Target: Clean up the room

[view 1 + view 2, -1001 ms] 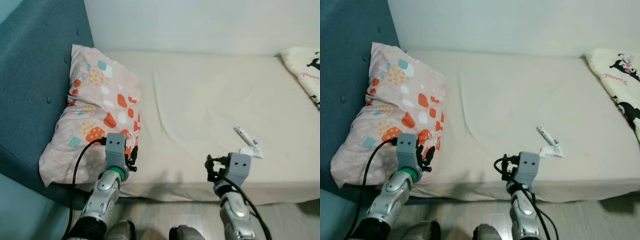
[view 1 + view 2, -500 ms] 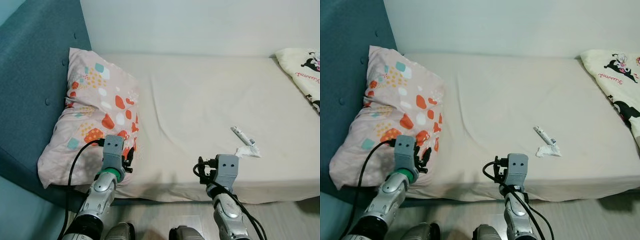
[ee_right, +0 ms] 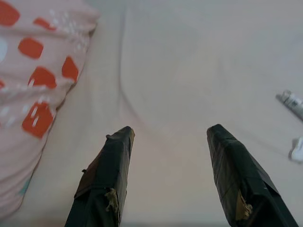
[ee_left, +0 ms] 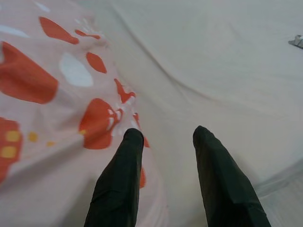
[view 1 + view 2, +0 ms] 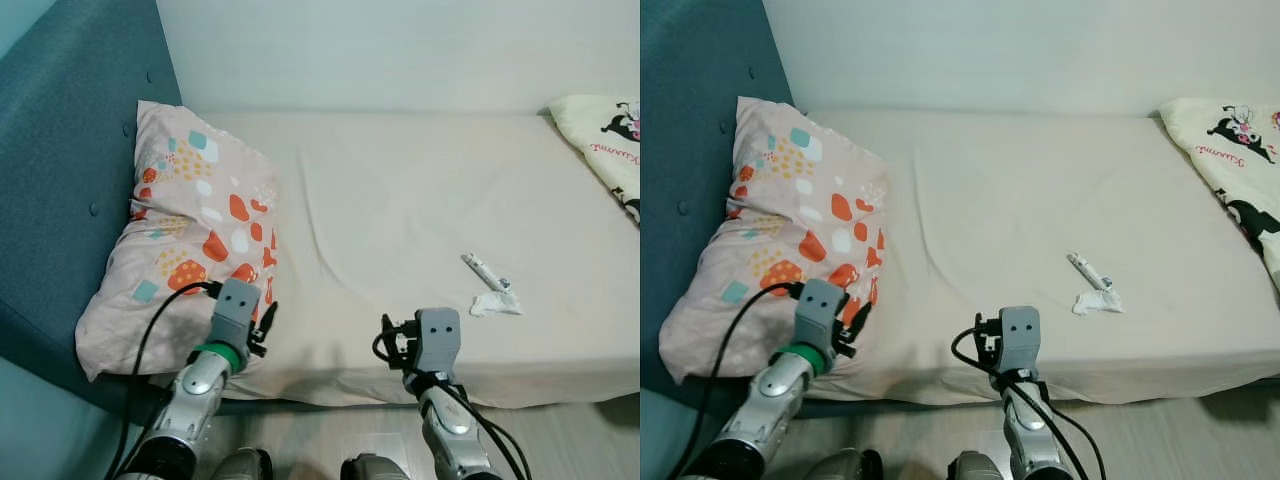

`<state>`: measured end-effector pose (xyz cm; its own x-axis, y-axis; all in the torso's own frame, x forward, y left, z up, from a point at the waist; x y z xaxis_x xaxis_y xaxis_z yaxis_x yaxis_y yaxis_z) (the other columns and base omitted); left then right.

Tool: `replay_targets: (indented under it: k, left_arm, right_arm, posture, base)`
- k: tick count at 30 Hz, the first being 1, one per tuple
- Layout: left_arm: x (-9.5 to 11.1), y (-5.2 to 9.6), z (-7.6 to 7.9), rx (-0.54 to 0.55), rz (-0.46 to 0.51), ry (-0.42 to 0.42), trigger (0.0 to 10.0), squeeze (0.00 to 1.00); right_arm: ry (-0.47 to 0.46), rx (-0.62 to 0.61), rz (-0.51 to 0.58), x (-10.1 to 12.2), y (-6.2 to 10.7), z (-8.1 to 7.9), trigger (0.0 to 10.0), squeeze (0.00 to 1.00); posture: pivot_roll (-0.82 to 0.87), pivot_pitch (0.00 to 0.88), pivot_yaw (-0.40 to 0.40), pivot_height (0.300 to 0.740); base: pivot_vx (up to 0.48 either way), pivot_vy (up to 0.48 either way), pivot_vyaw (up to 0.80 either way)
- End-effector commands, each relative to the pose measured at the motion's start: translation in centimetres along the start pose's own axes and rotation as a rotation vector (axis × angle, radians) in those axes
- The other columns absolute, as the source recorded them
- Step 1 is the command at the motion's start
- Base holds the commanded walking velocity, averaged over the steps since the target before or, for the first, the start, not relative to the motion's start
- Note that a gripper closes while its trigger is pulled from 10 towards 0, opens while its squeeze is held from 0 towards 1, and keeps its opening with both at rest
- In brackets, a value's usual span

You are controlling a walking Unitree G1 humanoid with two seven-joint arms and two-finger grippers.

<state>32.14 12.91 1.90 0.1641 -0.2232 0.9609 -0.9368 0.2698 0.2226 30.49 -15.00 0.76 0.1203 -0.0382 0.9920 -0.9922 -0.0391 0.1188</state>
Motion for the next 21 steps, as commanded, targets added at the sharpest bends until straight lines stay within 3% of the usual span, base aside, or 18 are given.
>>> replay_targets:
  k: [1,11,21]
  left_arm:
    - [0.1,-0.1,0.2,-0.022,0.009,-0.017,10.0,0.00]
    - [0.9,-0.4,0.1,-0.029,0.049,-0.058,10.0,0.00]
    - [-0.7,0.3,-0.3,0.009,0.005,-0.024,10.0,0.00]
  right_arm:
    - [0.001,-0.008,-0.006,-0.2,0.1,0.1,10.0,0.00]
    - [-0.038,0.014,0.008,0.0,0.0,-1.0,10.0,0.00]
    - [-0.021,-0.002,0.013,-0.3,0.5,0.0,10.0,0.00]
  posture:
    - [0.00,0.000,0.047,0.740]
    - [-0.01,0.000,0.048,0.740]
    - [0.00,0.000,0.025,0.740]
  base:
    - [0.000,0.000,0.00]
    - [0.000,0.000,0.00]
    - [0.000,0.000,0.00]
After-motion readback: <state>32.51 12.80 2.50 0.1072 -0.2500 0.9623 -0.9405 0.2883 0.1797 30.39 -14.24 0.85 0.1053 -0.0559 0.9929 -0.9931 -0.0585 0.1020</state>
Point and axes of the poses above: a point about 5 cm out from each wrist's last joint towards the gripper, its own y axis pointing back from the gripper into the wrist, its own x axis along the axis of the wrist's last joint, z = x × y, the point moved 4 cm from there along -y, pointing out of the wrist towards the gripper, and after that the axes turned 3 degrees about -y, right-handed, at the moved point
